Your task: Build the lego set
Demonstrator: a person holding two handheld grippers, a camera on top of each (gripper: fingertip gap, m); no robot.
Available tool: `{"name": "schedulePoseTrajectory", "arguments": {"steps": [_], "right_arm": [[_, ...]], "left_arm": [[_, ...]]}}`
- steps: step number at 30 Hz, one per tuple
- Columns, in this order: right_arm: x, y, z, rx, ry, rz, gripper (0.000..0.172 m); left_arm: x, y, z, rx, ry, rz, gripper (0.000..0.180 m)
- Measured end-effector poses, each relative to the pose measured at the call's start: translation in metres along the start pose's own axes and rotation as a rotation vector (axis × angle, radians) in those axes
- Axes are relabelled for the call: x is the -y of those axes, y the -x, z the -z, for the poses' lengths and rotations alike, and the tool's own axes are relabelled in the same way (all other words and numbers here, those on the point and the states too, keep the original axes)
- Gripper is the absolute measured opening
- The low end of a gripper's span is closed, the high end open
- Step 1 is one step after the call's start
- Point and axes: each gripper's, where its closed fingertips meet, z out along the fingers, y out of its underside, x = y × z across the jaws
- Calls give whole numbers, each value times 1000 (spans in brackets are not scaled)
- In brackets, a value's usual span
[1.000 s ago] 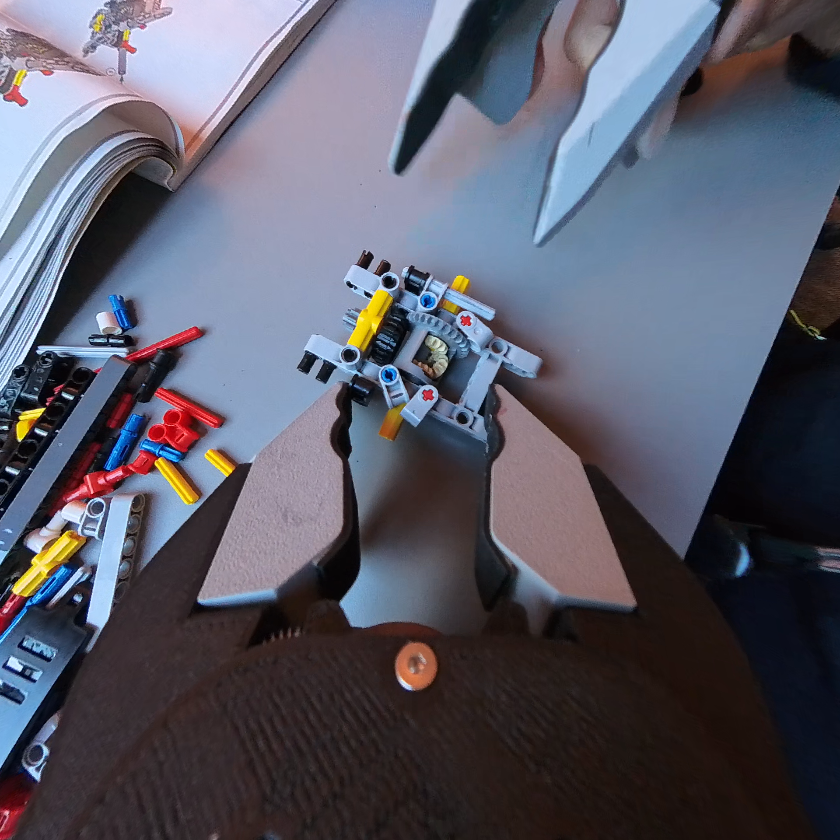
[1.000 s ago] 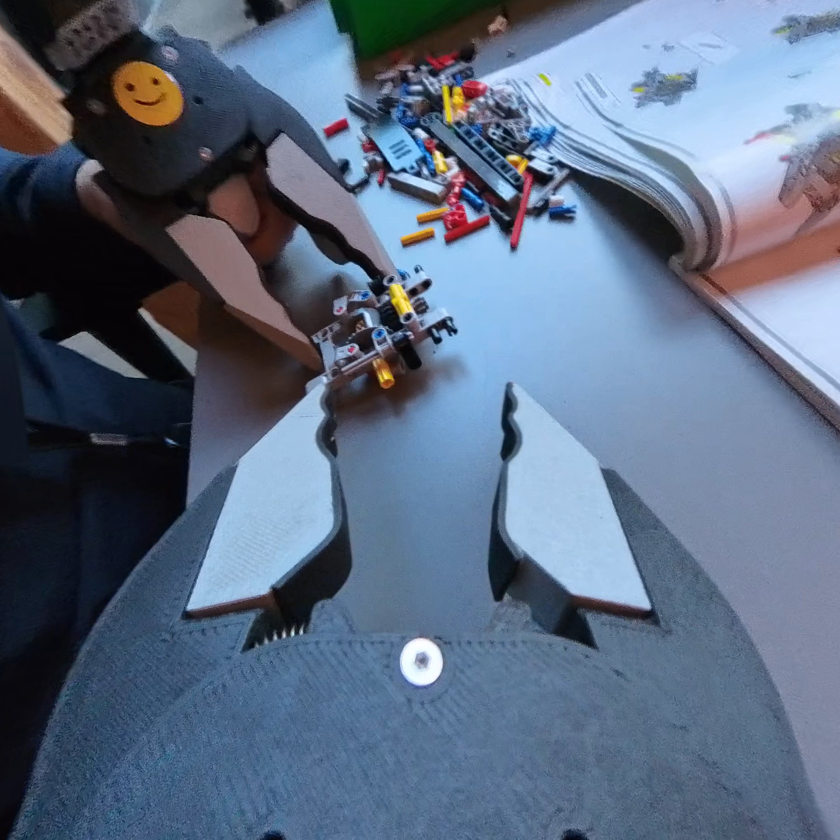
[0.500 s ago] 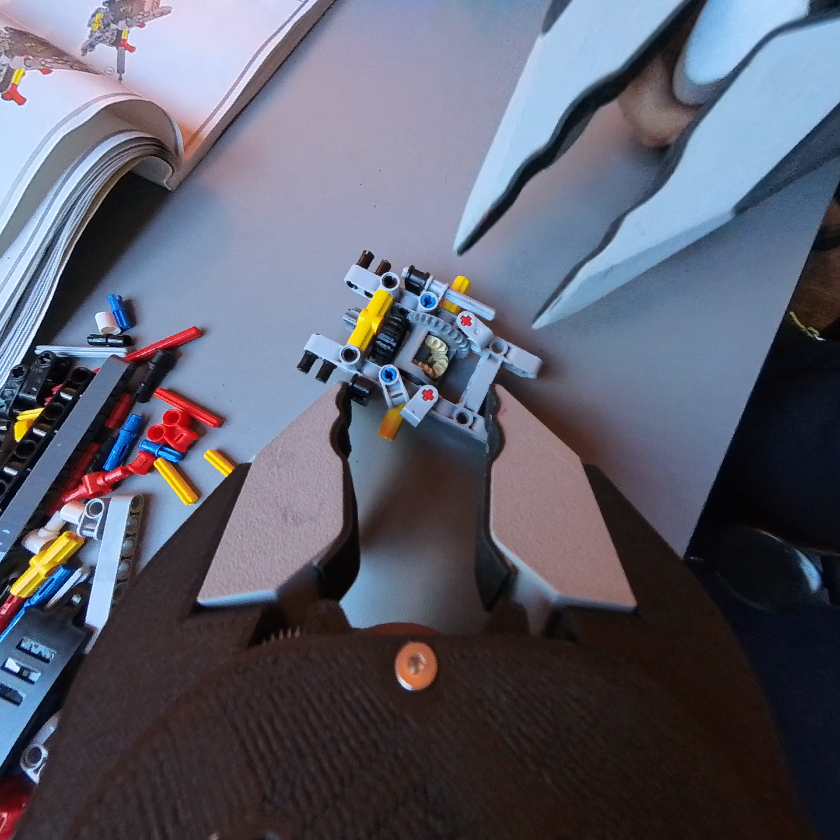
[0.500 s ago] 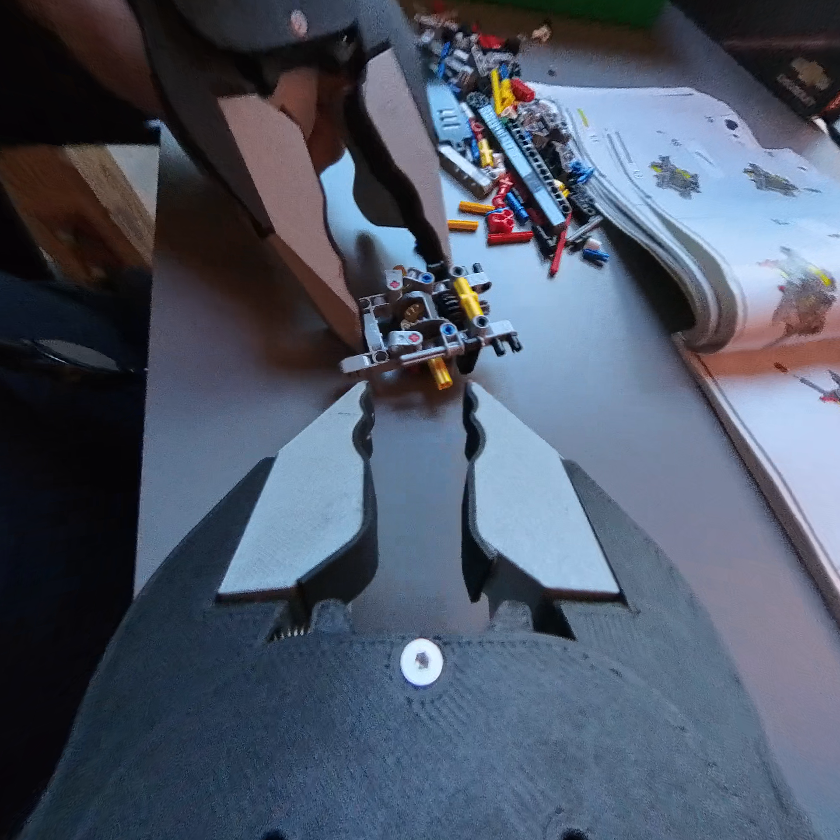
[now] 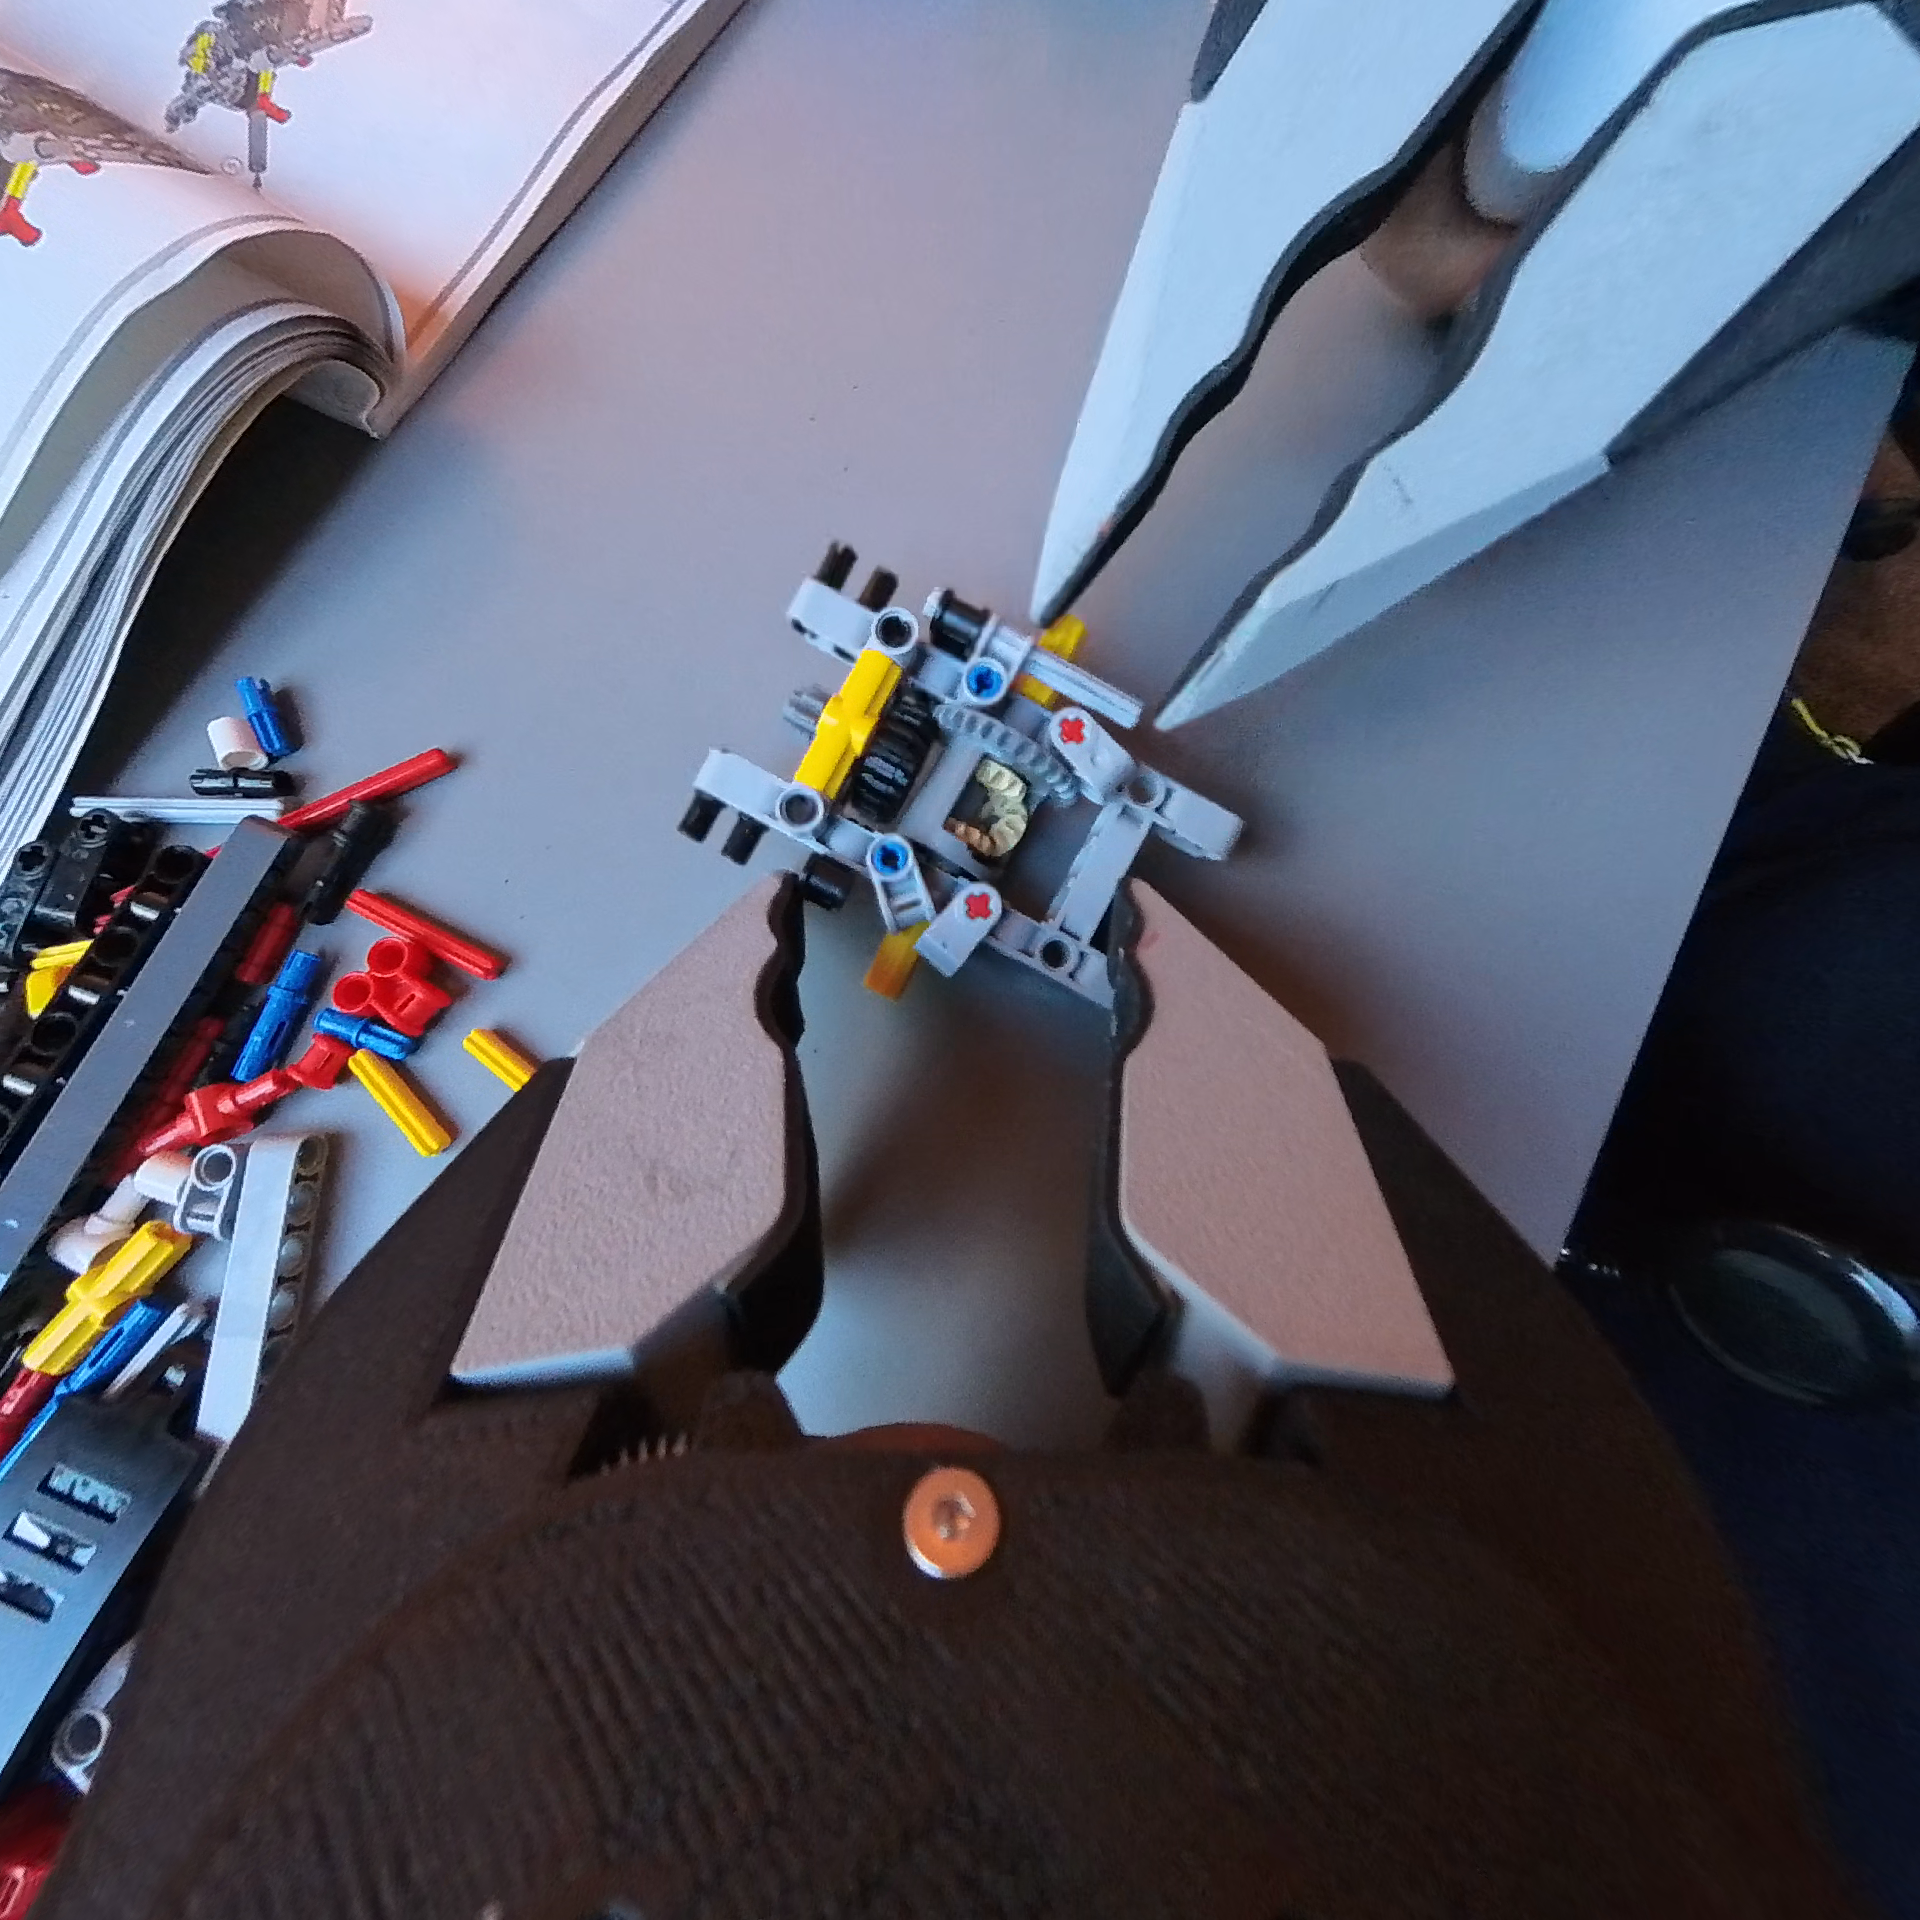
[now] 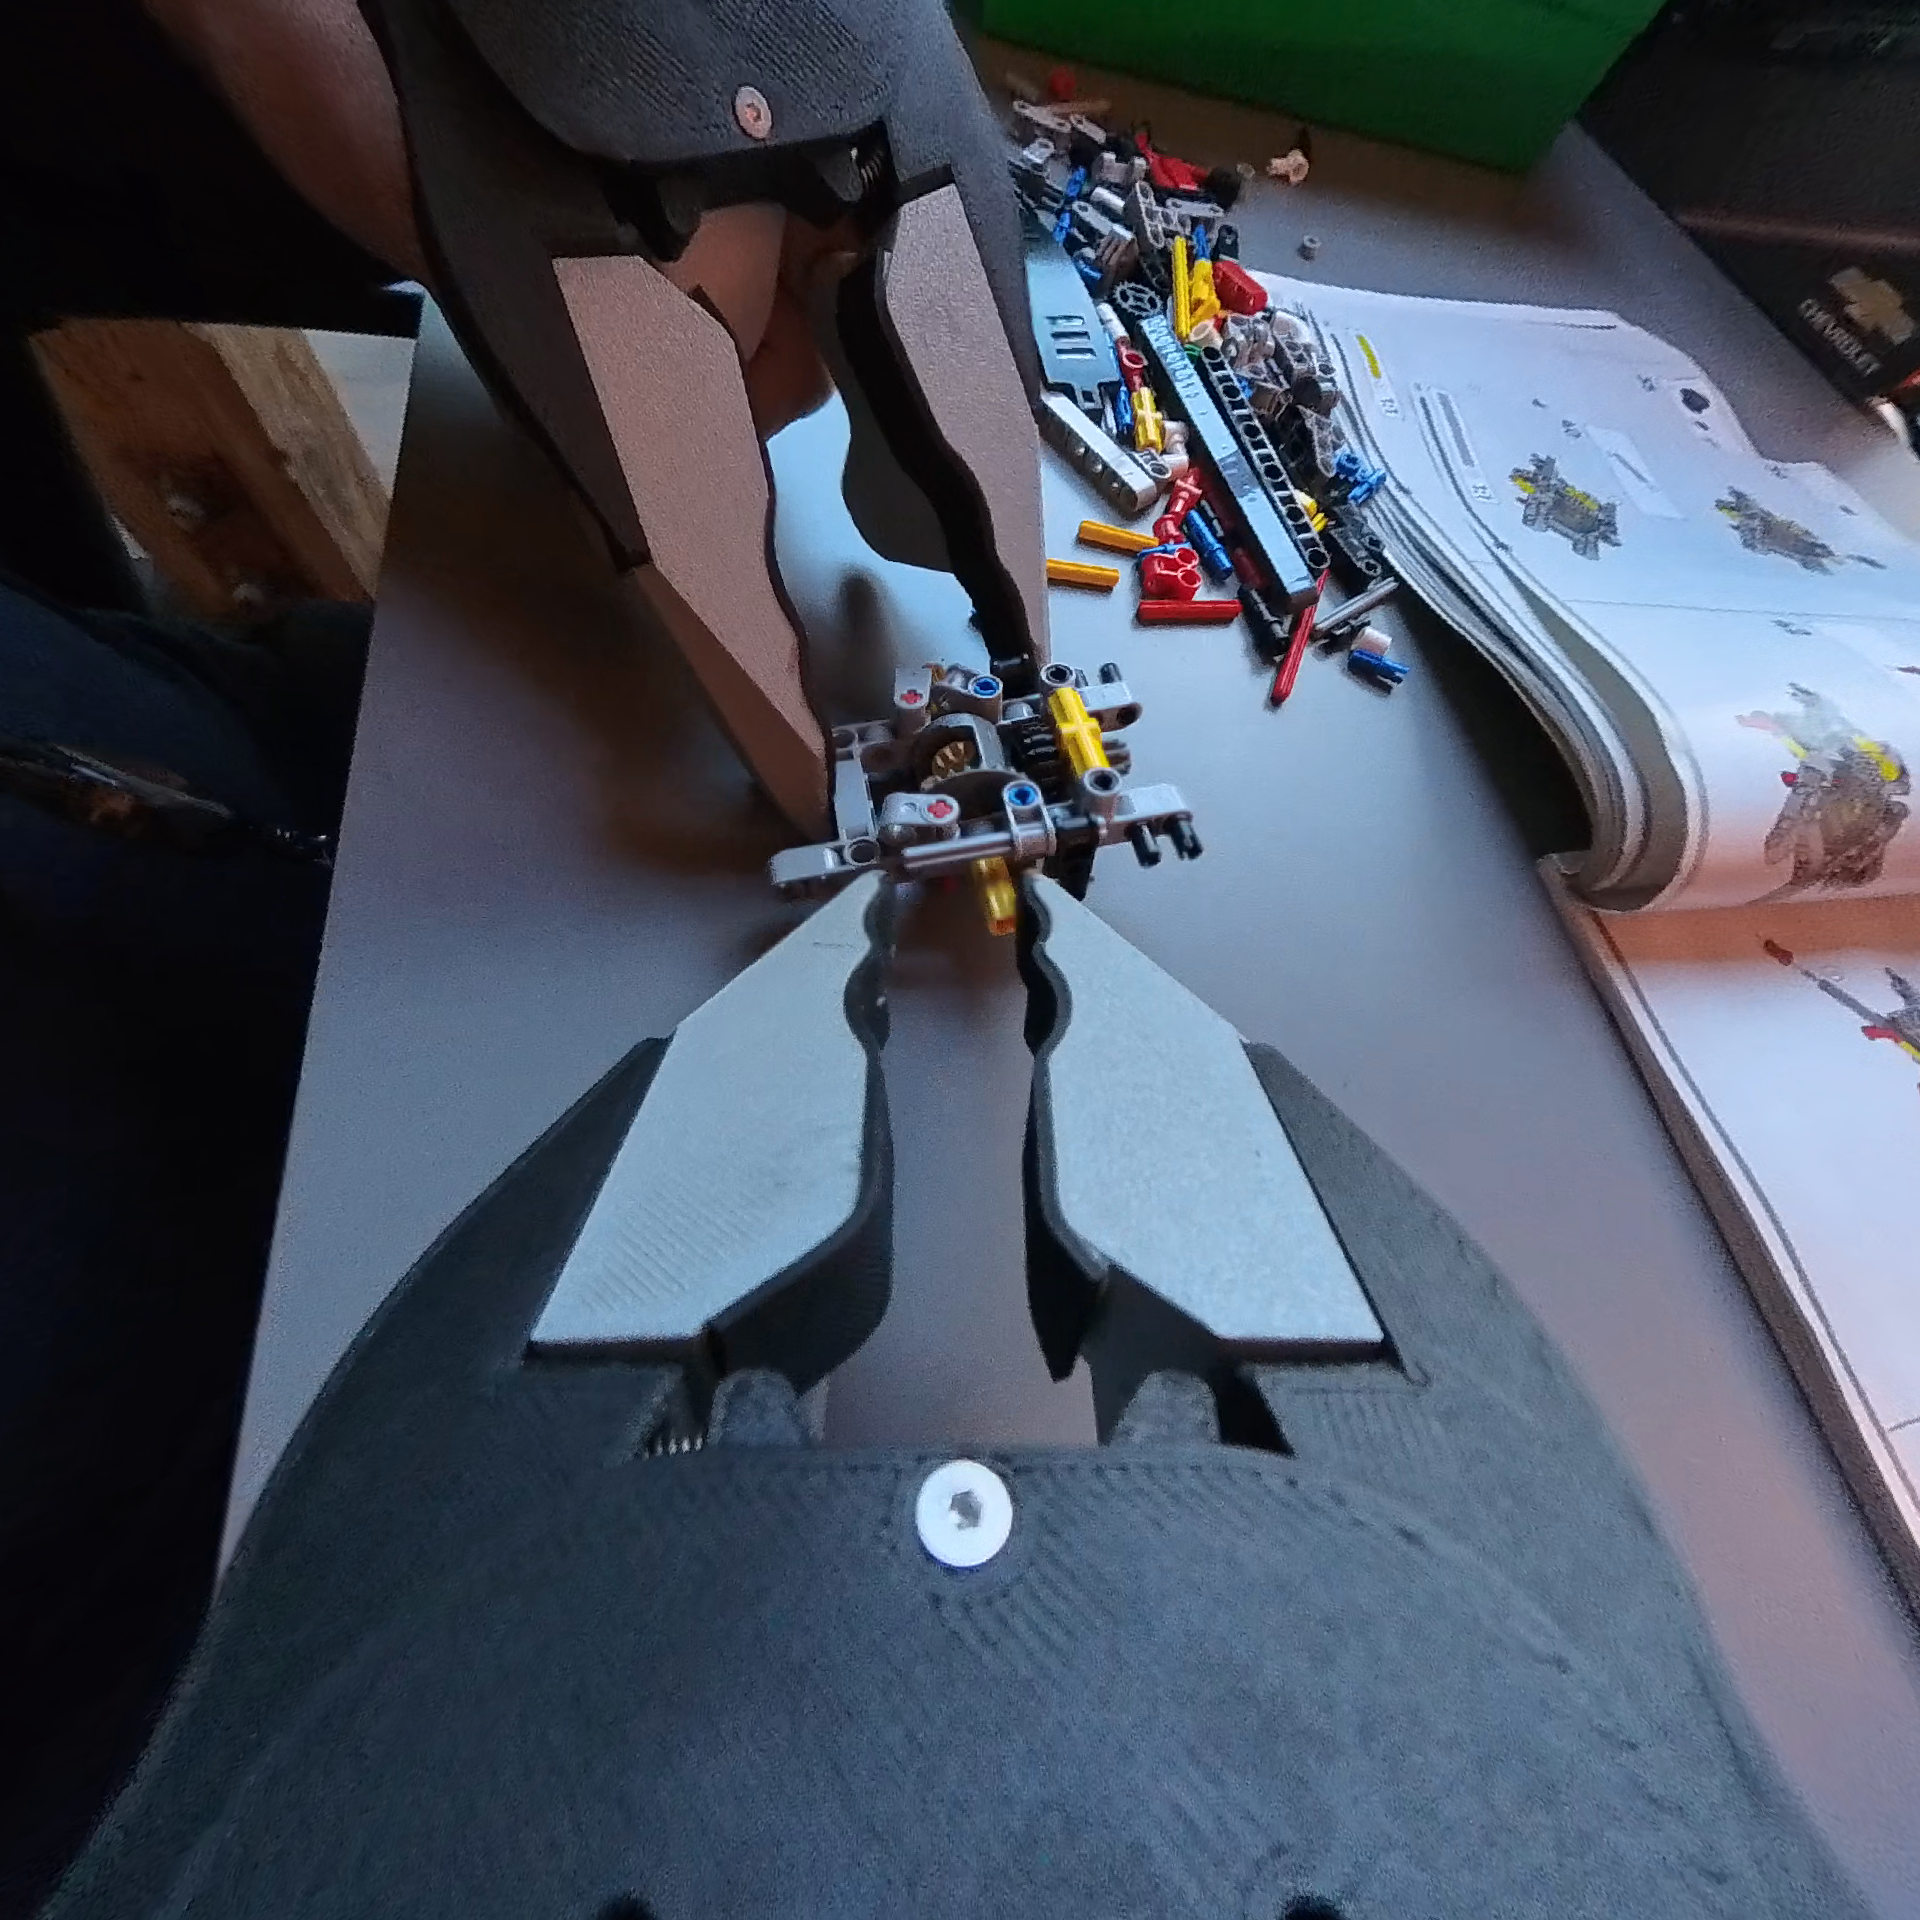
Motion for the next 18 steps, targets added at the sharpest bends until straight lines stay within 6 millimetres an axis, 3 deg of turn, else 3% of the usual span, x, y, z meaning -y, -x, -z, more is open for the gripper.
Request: {"name": "schedulePoseTrajectory", "arguments": {"steps": [18], "right_arm": [[4, 1, 0, 49, -31, -7, 18]], "left_arm": [[0, -2, 0, -11, 0, -11, 58]]}}
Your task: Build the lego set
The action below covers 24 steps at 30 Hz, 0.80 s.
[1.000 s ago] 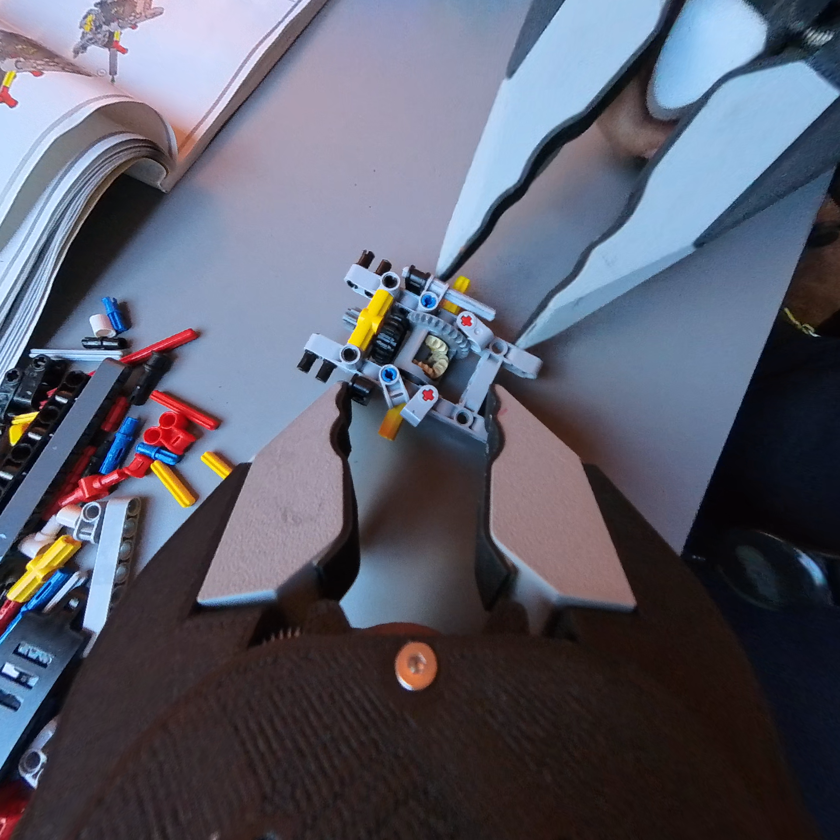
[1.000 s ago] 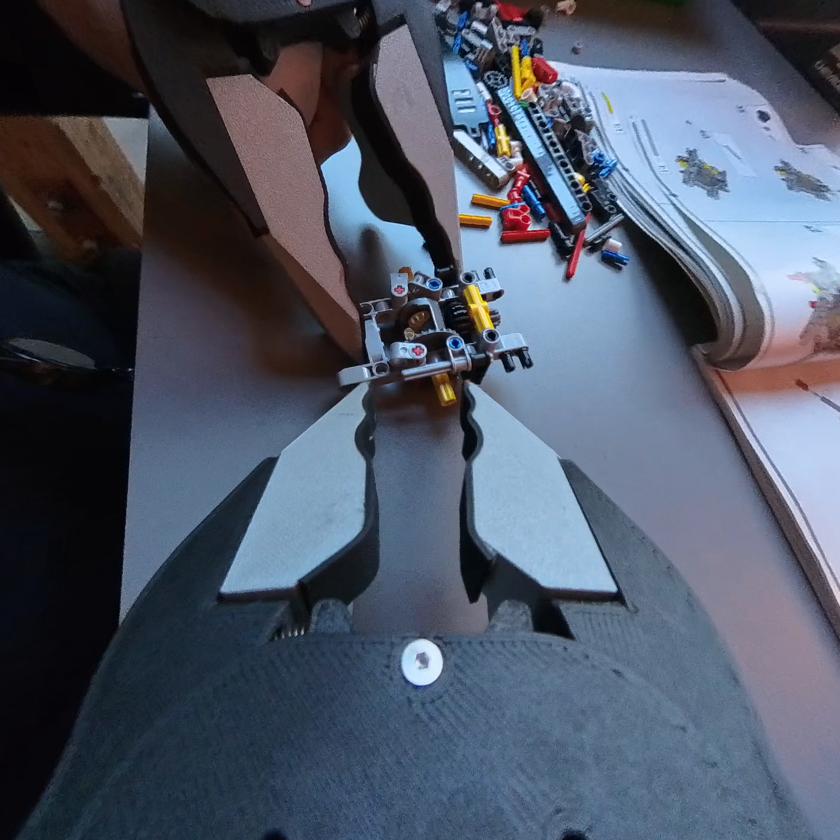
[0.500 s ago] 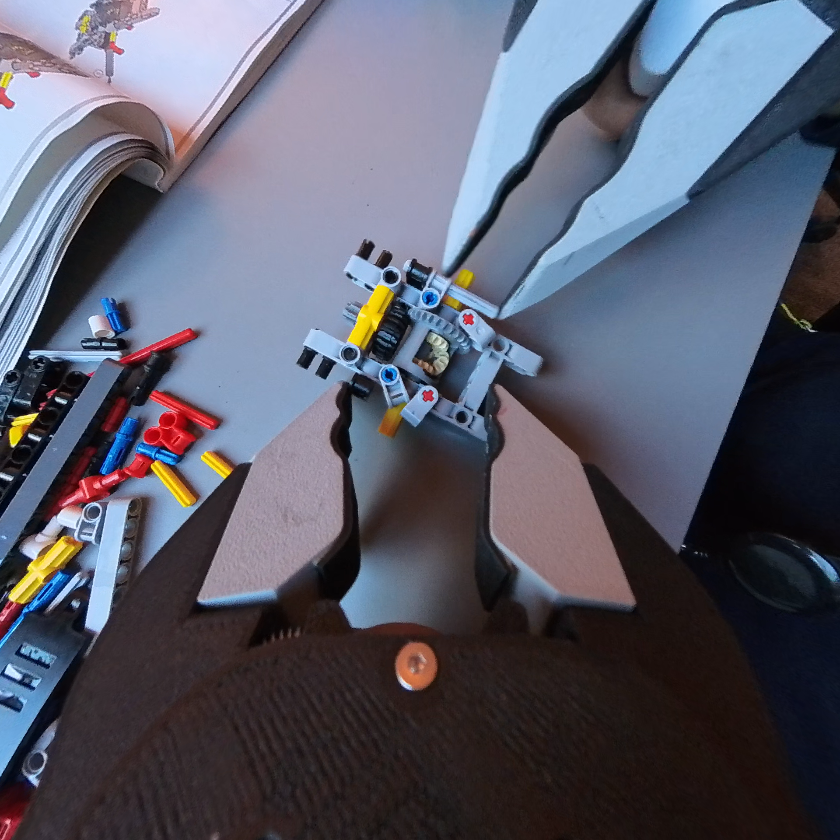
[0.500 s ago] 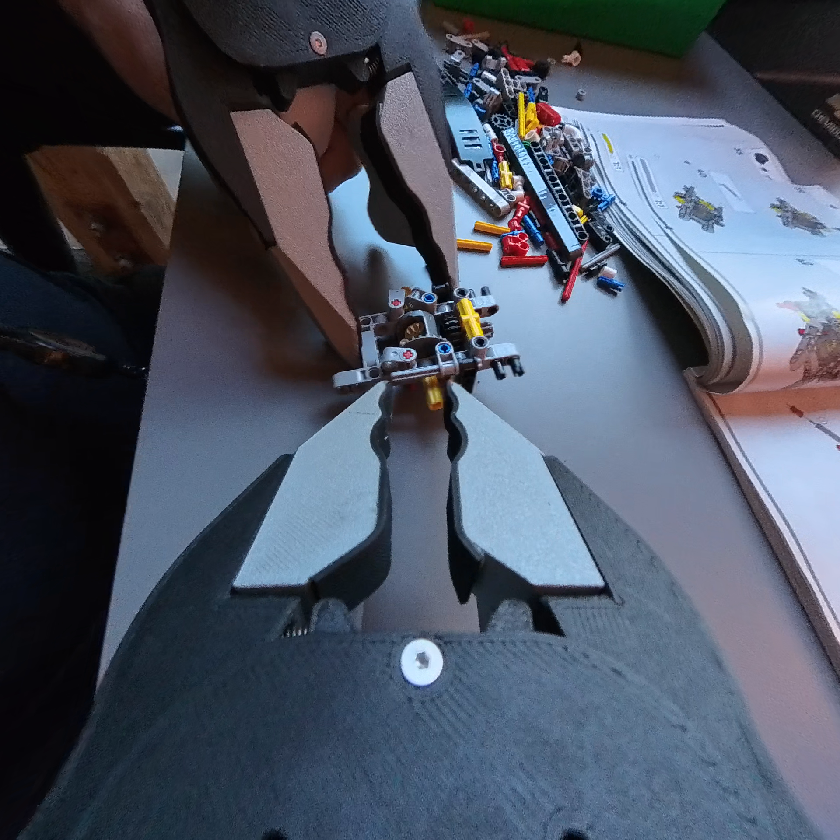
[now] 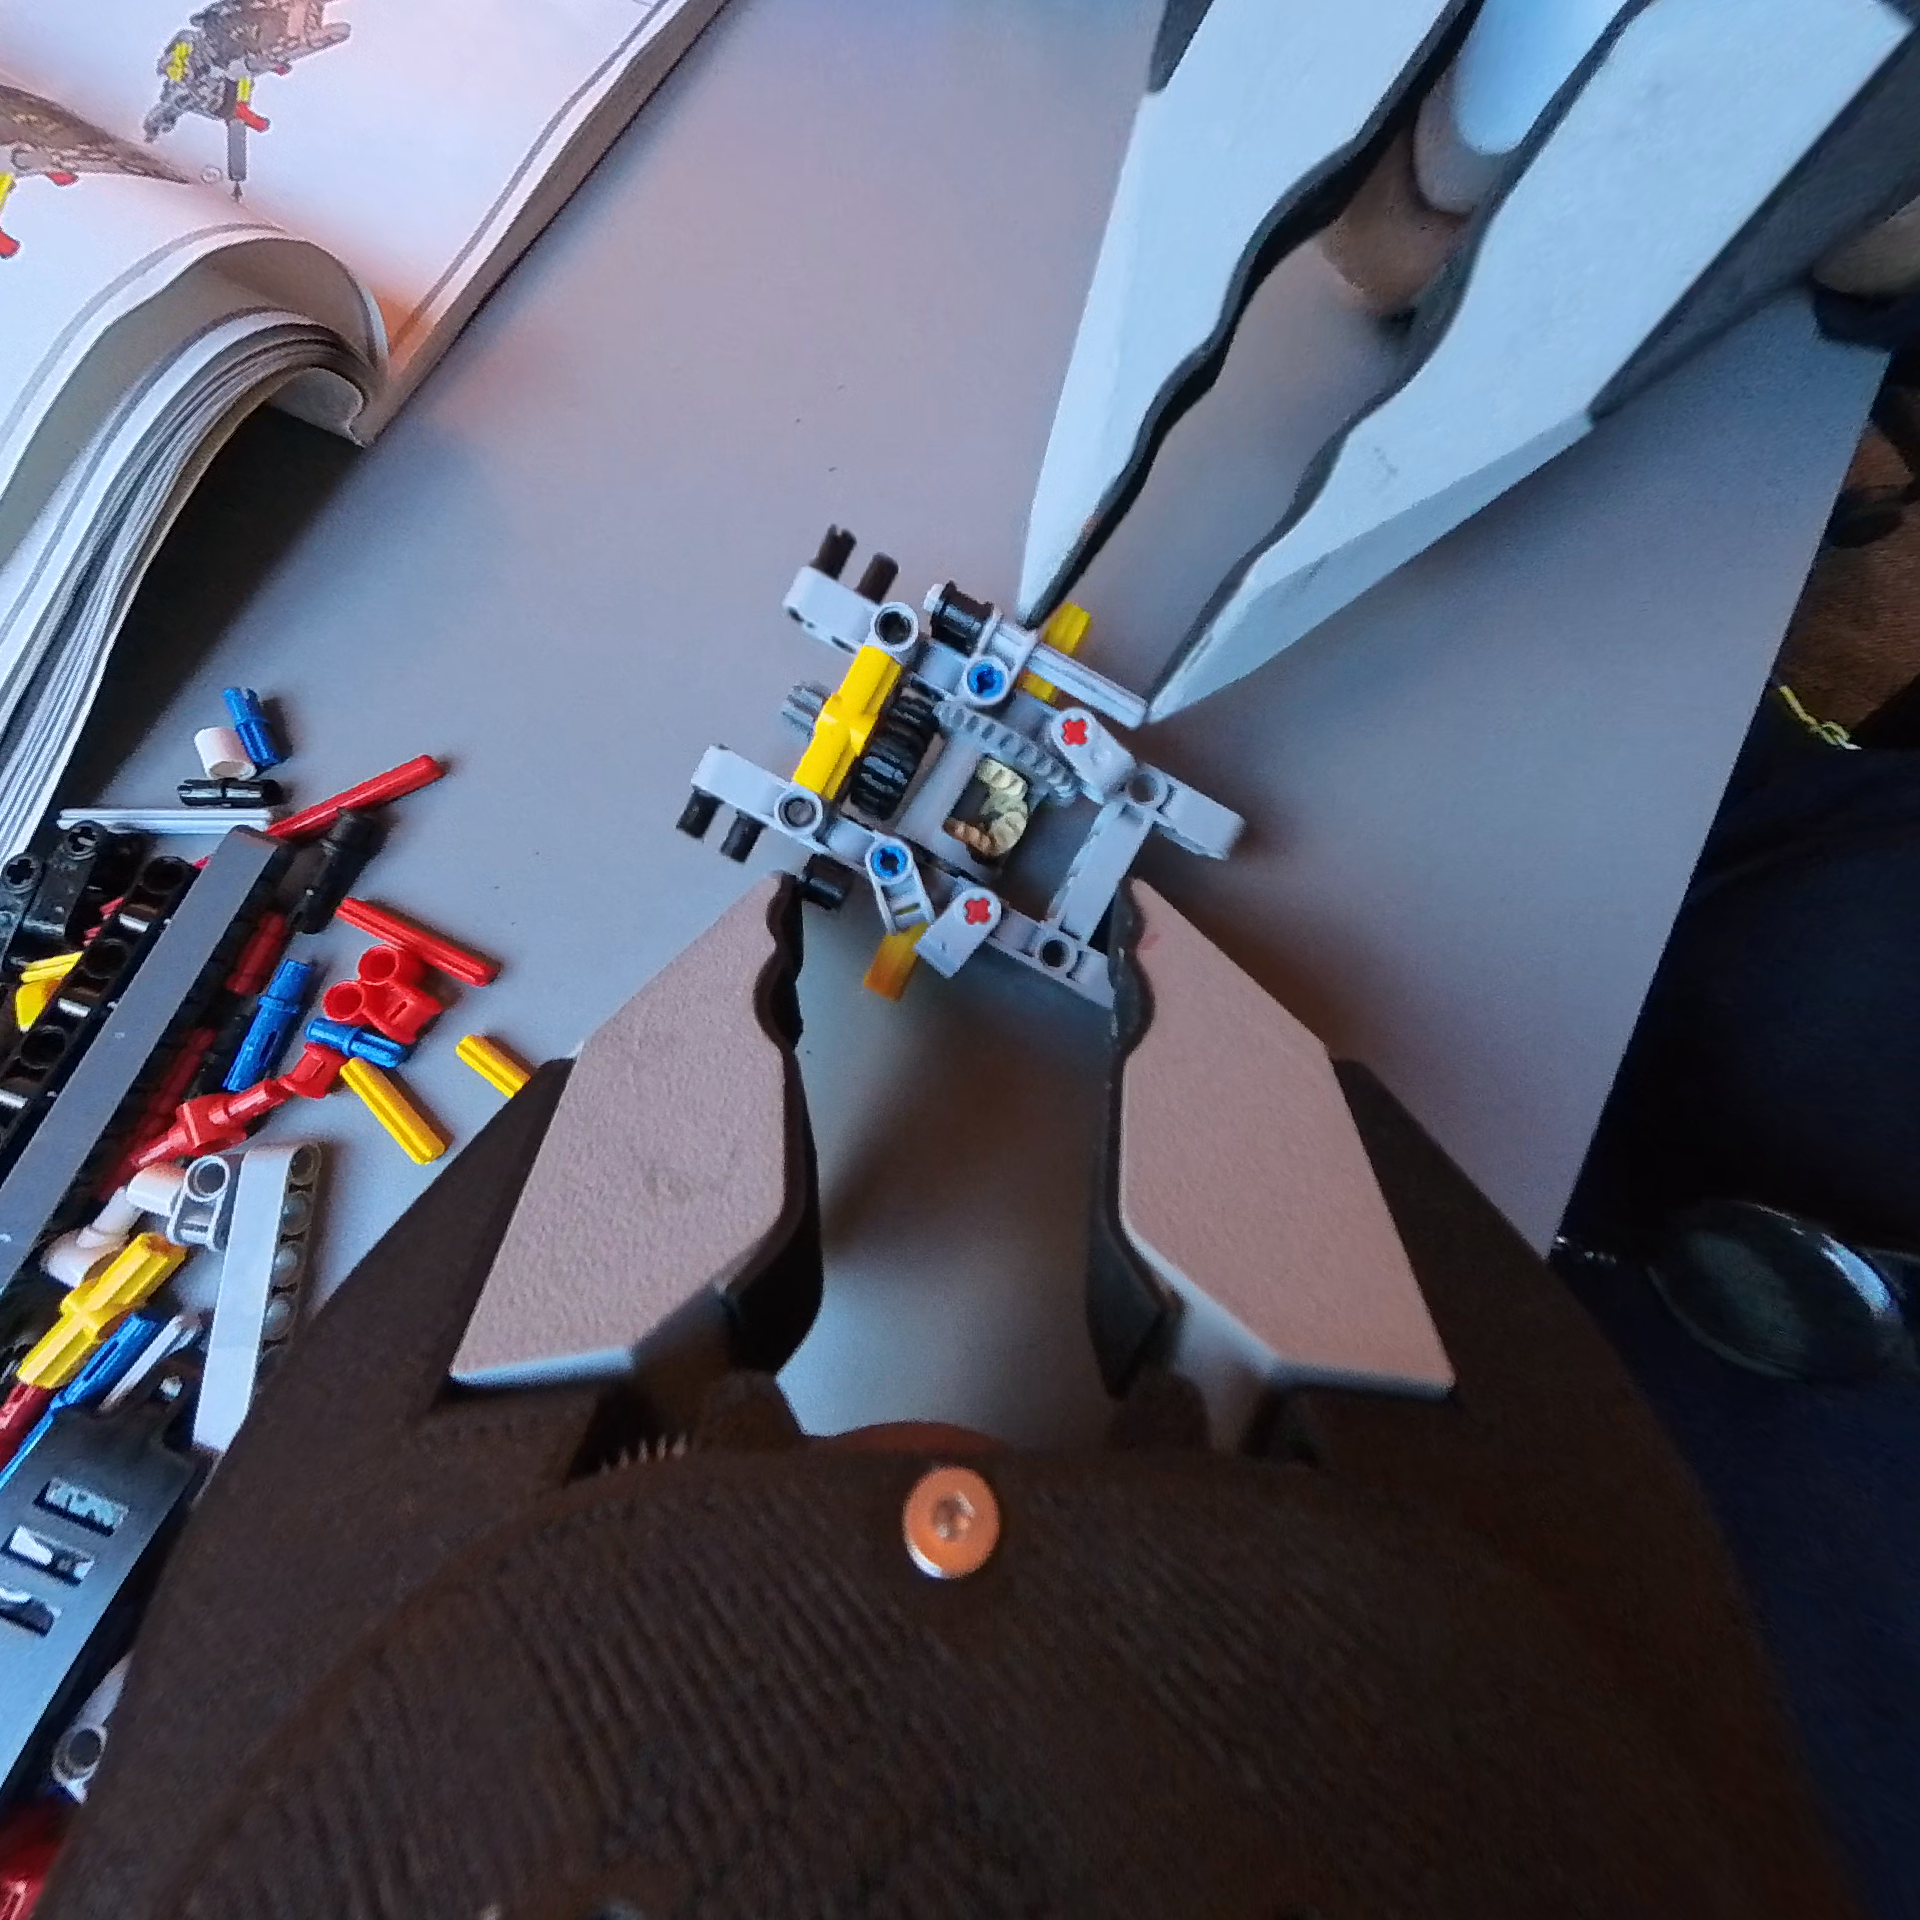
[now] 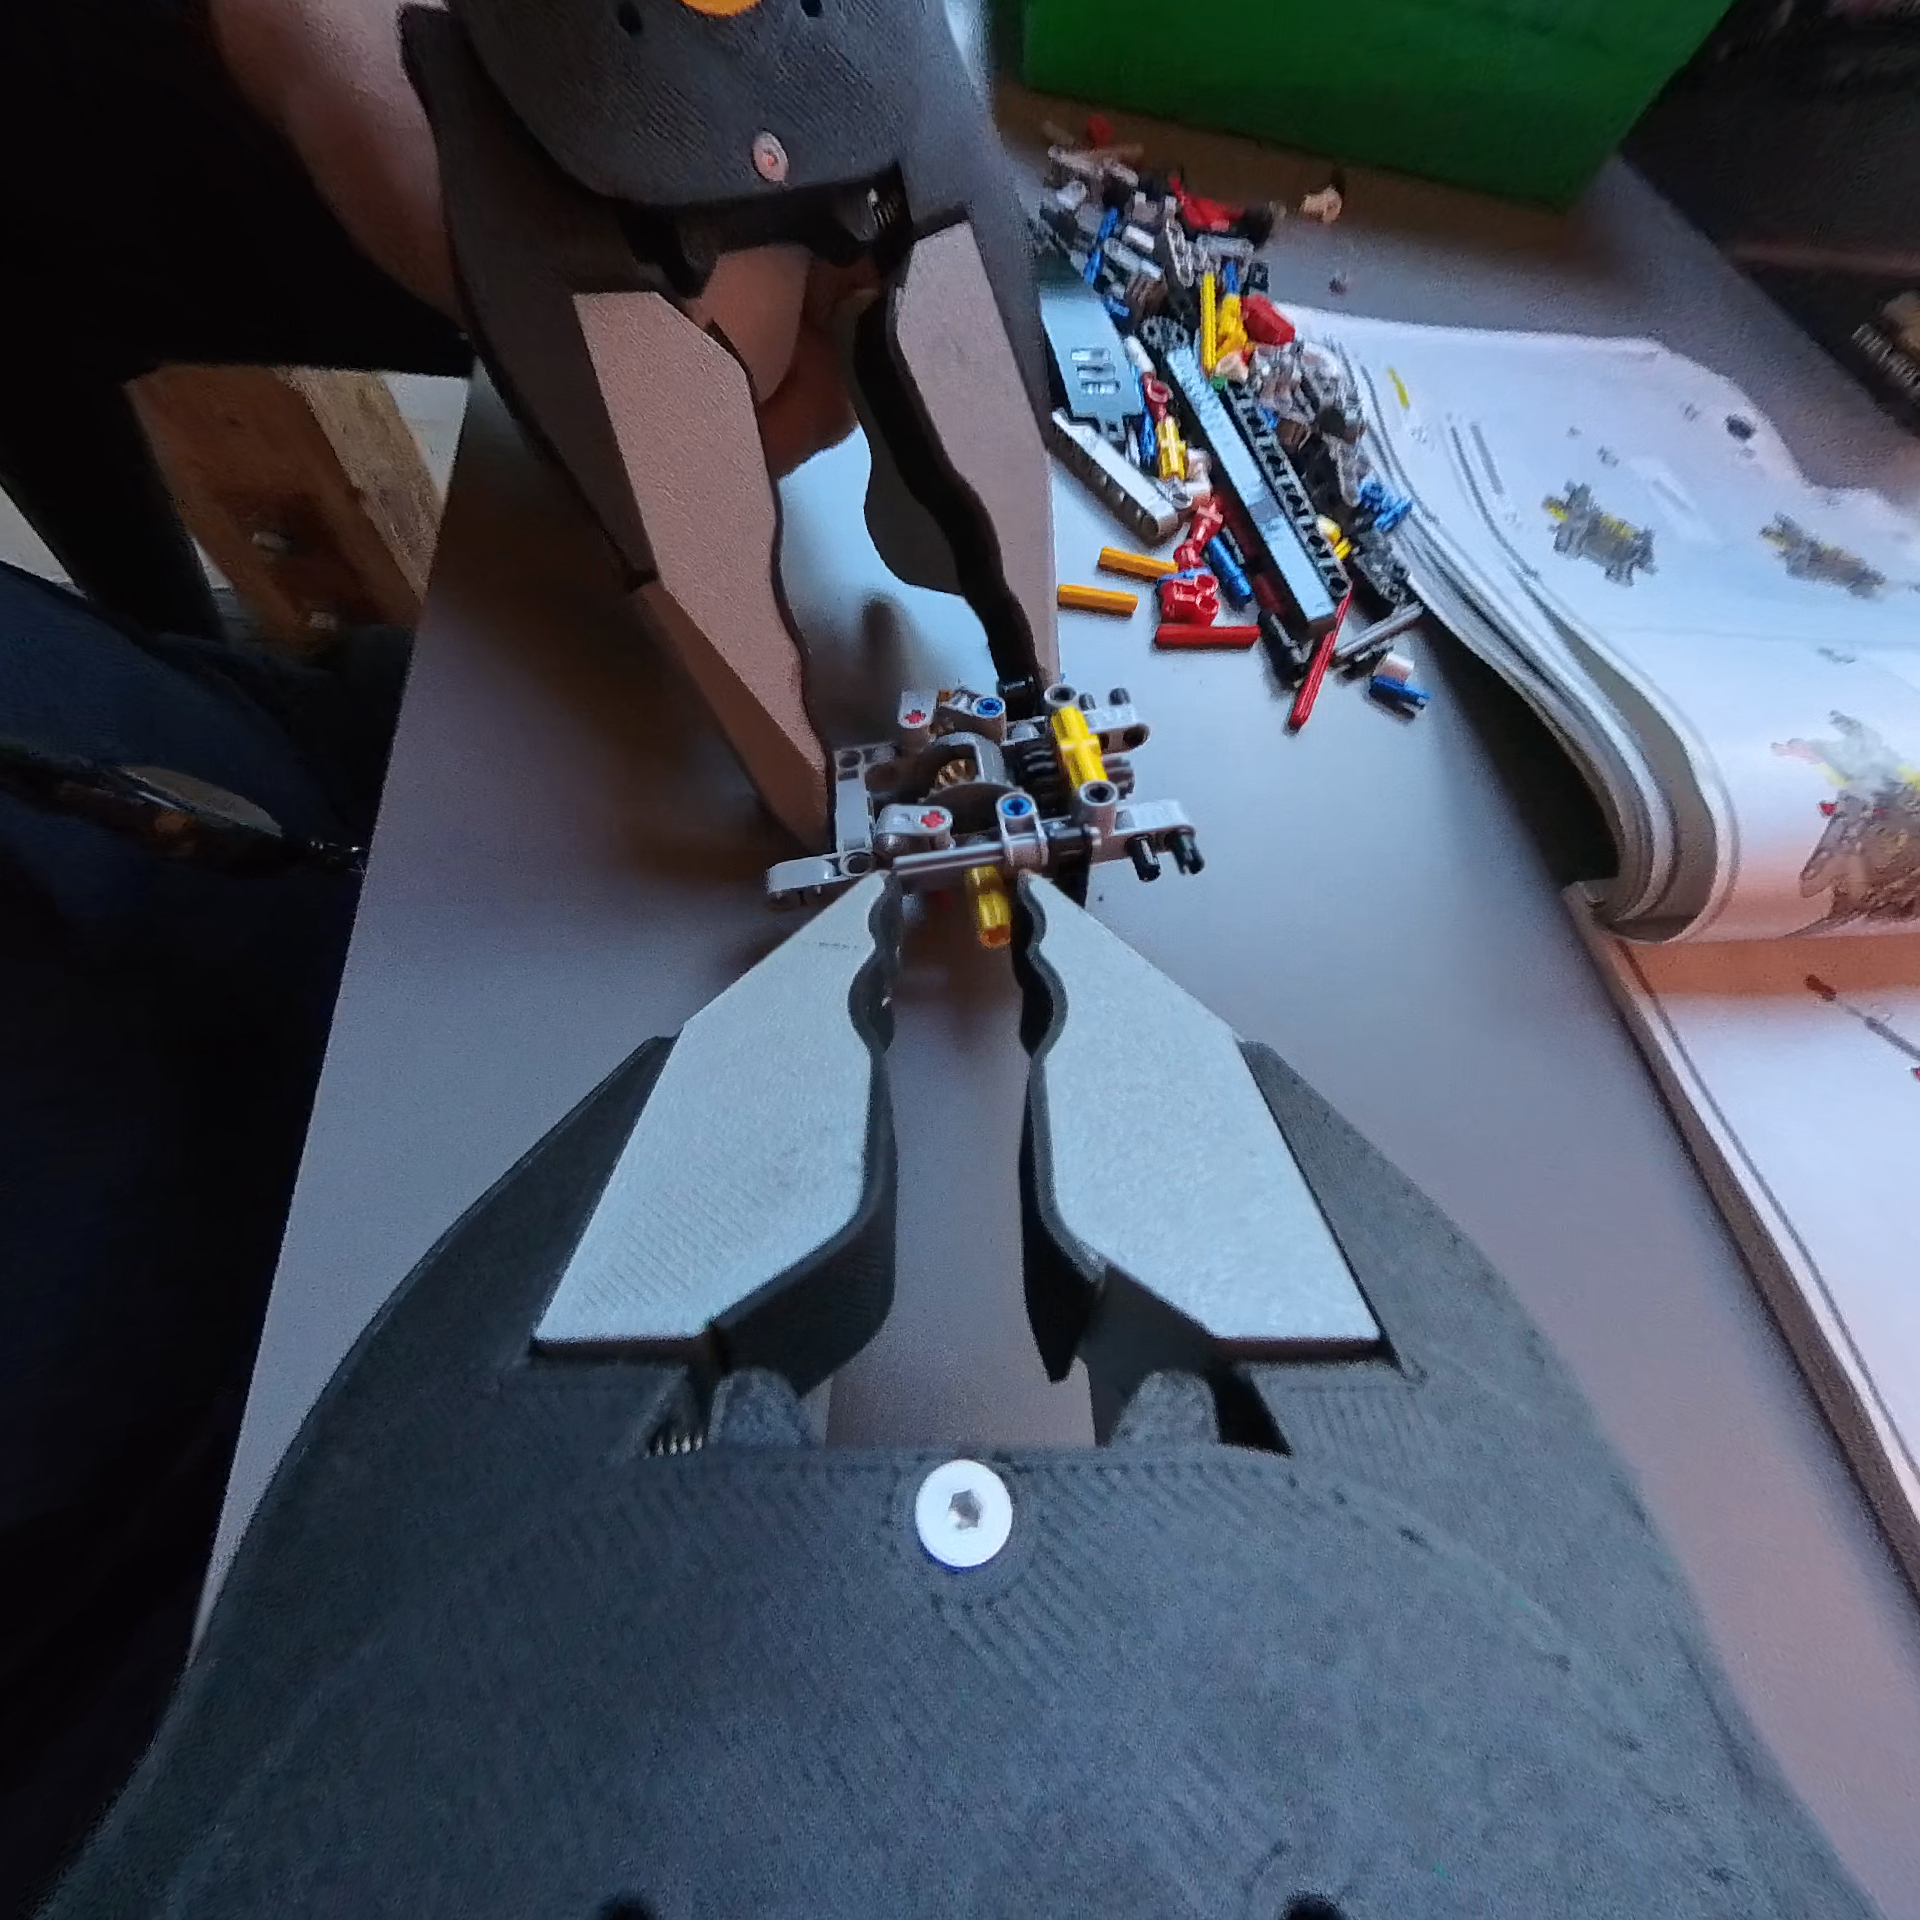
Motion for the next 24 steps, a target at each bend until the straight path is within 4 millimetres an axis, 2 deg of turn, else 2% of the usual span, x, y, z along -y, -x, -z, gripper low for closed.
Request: {"name": "schedulePoseTrajectory", "arguments": {"steps": [3, 10, 14, 18, 22, 24], "right_arm": [[8, -6, 8, -28, -75, 12, 19], [18, -25, 25, -52, -196, -111, 26], [23, -32, 34, -109, -255, -110, 40], [25, -36, 37, -137, -279, -125, 52], [22, -40, 35, -136, -259, -159, 57], [20, -41, 33, -133, -244, -169, 56]], "left_arm": [[0, -2, 0, -15, 1, -6, 60], [2, -7, 3, -72, -19, 11, 74], [14, -5, 16, -45, -134, -15, 75], [20, -3, 31, 10, -226, -154, 75], [24, -2, 38, 52, -286, -228, 62], [24, -2, 37, 55, -282, -230, 49]]}}
